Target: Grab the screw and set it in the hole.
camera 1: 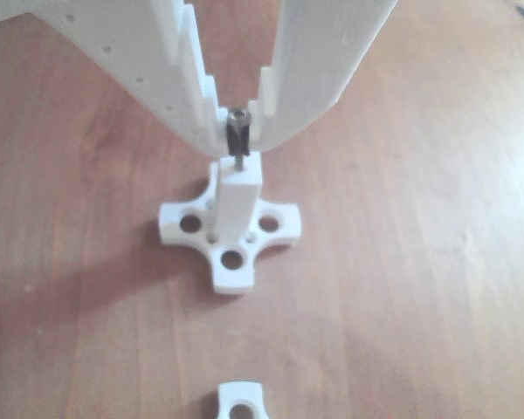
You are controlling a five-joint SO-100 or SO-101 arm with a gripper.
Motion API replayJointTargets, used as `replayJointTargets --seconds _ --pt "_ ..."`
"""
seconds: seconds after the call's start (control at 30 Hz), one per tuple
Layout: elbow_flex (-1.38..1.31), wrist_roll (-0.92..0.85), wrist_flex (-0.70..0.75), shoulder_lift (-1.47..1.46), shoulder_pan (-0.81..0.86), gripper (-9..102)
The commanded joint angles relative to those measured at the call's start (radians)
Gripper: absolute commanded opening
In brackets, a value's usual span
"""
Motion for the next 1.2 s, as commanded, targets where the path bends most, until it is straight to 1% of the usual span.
replayJointTargets --seconds 0.0,0.73,1.17 --pt "-0.017 0.002 -0.021 0.011 -0.005 -4" --pt "-0.031 -0.031 -0.052 -0.006 0.005 -4" --pt "-0.041 -0.028 -0.040 -0.008 0.008 0"
